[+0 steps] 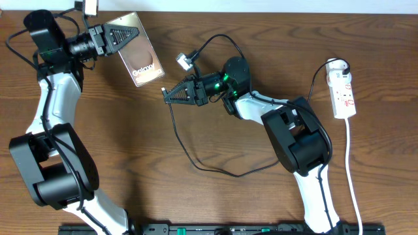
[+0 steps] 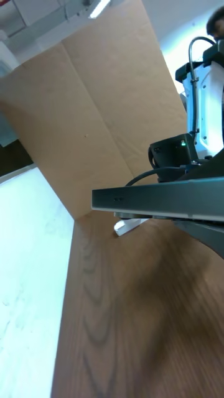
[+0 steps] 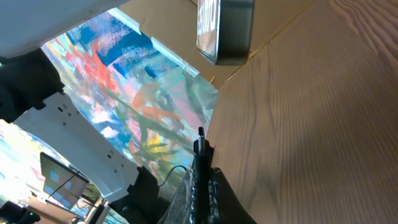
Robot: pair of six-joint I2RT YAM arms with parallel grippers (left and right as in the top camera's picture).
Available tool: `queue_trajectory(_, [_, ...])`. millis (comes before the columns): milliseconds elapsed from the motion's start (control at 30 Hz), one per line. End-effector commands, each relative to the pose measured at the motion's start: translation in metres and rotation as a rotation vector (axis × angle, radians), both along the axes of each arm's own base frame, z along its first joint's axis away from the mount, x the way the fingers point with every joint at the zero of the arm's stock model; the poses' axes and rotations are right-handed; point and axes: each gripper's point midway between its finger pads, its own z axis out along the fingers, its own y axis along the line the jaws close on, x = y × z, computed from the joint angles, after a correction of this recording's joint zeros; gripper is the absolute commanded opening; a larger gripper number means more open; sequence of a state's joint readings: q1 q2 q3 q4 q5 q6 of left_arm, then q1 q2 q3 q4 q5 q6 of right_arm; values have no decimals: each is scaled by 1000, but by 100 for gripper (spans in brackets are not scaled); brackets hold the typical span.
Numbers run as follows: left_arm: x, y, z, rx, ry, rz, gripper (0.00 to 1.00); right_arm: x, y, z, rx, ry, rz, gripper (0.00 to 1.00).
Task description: Plug charger to phone and switch on socket
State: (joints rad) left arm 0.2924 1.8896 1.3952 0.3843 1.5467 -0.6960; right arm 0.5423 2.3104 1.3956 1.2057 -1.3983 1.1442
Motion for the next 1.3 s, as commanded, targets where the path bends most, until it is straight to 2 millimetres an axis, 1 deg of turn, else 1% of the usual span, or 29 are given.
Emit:
queue_trajectory(0, [-3,0,0,-22,54,-14,8,0,2,5,16,-27,0,1])
queue_trajectory(133, [1,2,-9,-38,139,29,7,-2,1,5,18,-39,9,1])
queue_trajectory(300, [6,4,-18,-44,203,70,7,-5,3,6,26,-52,17,1])
queue_trajectory(533, [8,4,-20,-35,195,81,8,-11,7,8,33,-65,35,1])
queue_trajectory(600, [5,-1,-19,-28,170,57,7,-11,7,8,34,-66,35,1])
queue_trajectory(700, [-1,-14,-17,-14,111,-4,8,-11,7,8,34,-66,33,1])
queue_trajectory(800, [-1,-21,-17,-11,108,-14,8,-11,7,9,34,-63,34,1])
queue_trajectory(1167, [-2,-21,-20,-17,135,-11,8,-11,5,12,43,-78,35,1])
queue_trajectory(1267, [-2,-21,-20,-29,166,-10,7,-11,5,12,43,-78,34,1])
